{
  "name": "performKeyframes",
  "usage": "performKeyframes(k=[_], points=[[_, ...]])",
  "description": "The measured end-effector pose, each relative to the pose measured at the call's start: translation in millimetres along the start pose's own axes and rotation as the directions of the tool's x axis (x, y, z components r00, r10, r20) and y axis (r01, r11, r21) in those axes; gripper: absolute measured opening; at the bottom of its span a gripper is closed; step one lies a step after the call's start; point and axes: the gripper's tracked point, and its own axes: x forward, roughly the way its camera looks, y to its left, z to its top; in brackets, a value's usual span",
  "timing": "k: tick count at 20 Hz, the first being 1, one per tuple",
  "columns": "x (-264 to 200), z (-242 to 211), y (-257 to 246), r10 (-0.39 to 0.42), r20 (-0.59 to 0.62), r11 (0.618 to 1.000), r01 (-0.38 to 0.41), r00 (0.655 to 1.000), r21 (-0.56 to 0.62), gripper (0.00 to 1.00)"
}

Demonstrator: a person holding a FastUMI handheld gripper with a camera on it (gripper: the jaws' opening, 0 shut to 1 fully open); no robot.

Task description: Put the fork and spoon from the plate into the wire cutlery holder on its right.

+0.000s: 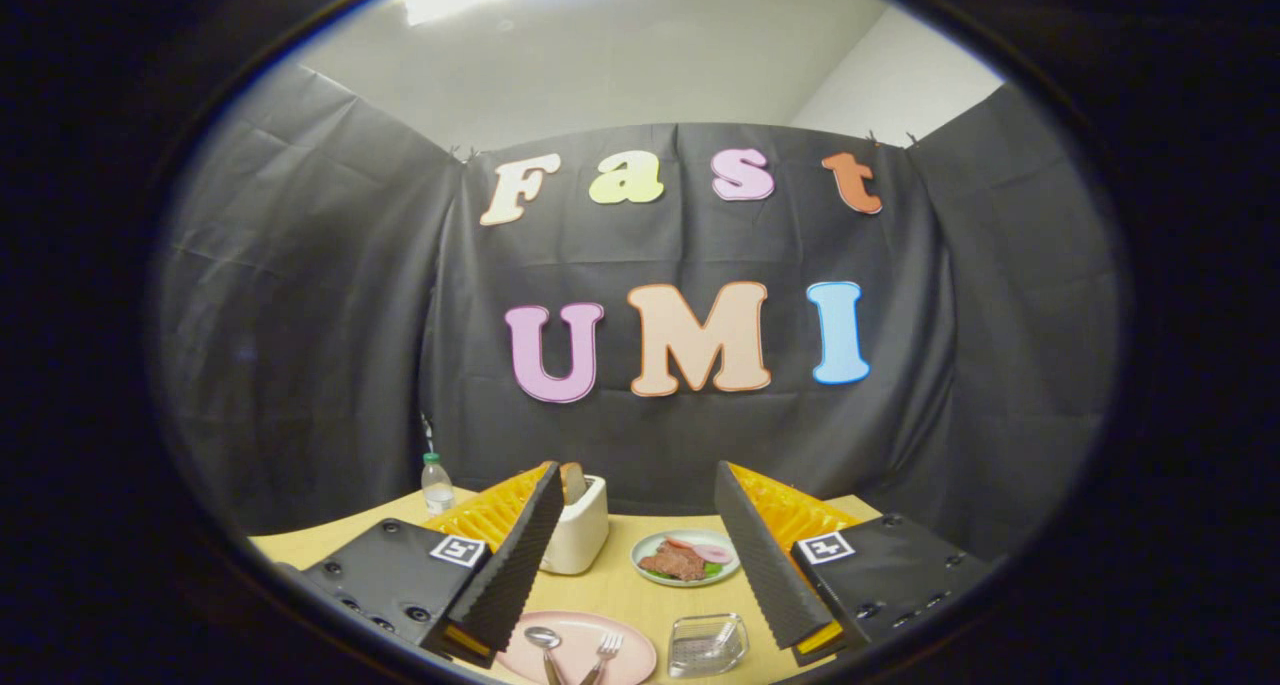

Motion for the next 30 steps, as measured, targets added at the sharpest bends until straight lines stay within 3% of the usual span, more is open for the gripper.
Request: performKeyframes(k=[8, 18, 30], points=[[2, -8, 8, 0.021, -0.011, 1.000, -0.021, 1.000, -0.010, 0.97], [10, -58, 22, 0.074, -0.120, 0.997, -0.076, 0.990, -0.009, 0.97], [12, -156, 38, 0.127, -0.350, 0.989, -0.143, 0.928, -0.022, 0.97]])
